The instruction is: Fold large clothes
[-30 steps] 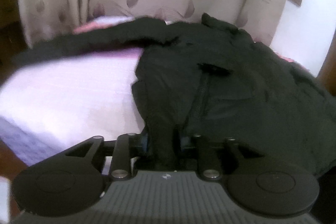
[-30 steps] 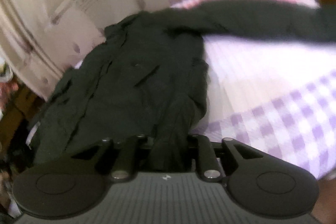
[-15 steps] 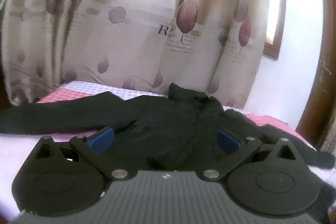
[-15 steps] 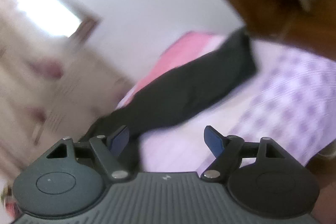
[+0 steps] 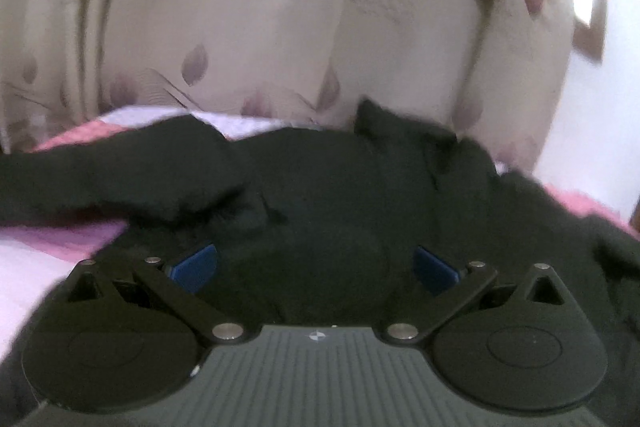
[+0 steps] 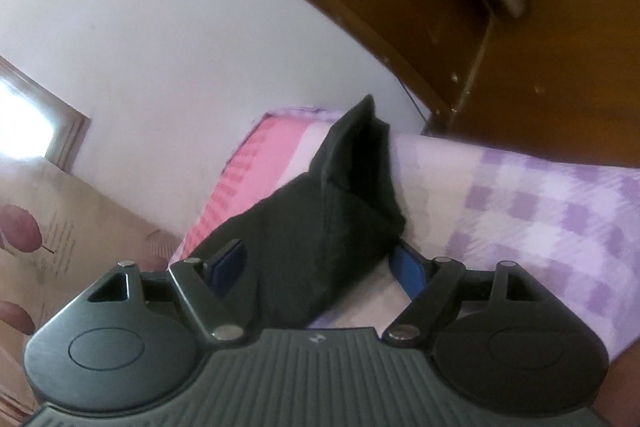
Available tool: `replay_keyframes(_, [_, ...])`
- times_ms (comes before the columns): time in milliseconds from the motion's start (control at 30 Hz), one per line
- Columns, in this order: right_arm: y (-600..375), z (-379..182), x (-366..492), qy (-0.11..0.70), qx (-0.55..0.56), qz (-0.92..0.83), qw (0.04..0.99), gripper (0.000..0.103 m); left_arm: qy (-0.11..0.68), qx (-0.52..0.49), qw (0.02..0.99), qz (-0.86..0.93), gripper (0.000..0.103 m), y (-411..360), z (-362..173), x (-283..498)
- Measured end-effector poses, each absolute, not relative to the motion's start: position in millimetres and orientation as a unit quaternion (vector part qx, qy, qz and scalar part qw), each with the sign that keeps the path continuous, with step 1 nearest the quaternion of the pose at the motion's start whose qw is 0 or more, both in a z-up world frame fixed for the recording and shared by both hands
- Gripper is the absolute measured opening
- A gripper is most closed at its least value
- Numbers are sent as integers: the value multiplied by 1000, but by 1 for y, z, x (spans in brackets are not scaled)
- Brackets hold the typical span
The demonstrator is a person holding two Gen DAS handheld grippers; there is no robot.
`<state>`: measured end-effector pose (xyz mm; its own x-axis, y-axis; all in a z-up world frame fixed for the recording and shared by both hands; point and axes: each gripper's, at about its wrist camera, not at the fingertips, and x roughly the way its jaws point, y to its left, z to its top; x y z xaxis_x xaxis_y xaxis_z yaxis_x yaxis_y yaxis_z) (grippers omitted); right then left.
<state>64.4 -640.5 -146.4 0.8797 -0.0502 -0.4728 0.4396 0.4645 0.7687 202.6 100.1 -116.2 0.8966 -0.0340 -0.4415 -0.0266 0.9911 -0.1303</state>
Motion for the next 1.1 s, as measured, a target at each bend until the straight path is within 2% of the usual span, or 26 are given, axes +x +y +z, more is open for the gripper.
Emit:
replay_keyframes(167, [-626, -147, 83, 191, 449, -170, 856, 78, 238, -61, 969, -7, 103, 99, -120, 206])
replay_keyframes(200, [-624, -146, 88, 196, 436, -174, 861, 74, 241, -68, 968, -7, 103, 101, -120, 206])
replay_keyframes(233, [-620, -145, 92, 204, 424, -178, 864, 54, 244, -76, 967, -7, 103, 104, -121, 208])
replay_keyframes(300, [-623, -148, 103, 231, 413, -190, 860, 24, 252, -102, 962, -4, 103, 111, -123, 209])
replay_keyframes(333, [-627, -148, 105, 234, 421, -191, 855, 19, 254, -118, 960, -3, 103, 115, -123, 209])
replay_keyframes(433, [-640, -130, 115, 218, 486, -198, 823, 15, 244, -157, 957, -6, 103, 126, -125, 206])
replay_keyframes(533, [-623, -68, 145, 176, 481, -166, 843, 15, 231, -172, 958, 2, 103, 129, -124, 201])
replay_keyframes(700, [-541, 38, 221, 114, 475, -40, 872, 15, 216, -200, 956, 9, 103, 137, -123, 197])
replay_keyframes(800, [-462, 77, 265, 103, 472, 61, 874, 15, 206, -221, 953, 11, 103, 143, -122, 193])
replay_keyframes(933, [-345, 85, 310, 117, 461, 189, 859, 15, 188, -250, 950, 15, 103, 151, -122, 187])
replay_keyframes(1100, [-211, 34, 349, 191, 428, 270, 841, 16, 172, -276, 946, 17, 103, 157, -122, 182])
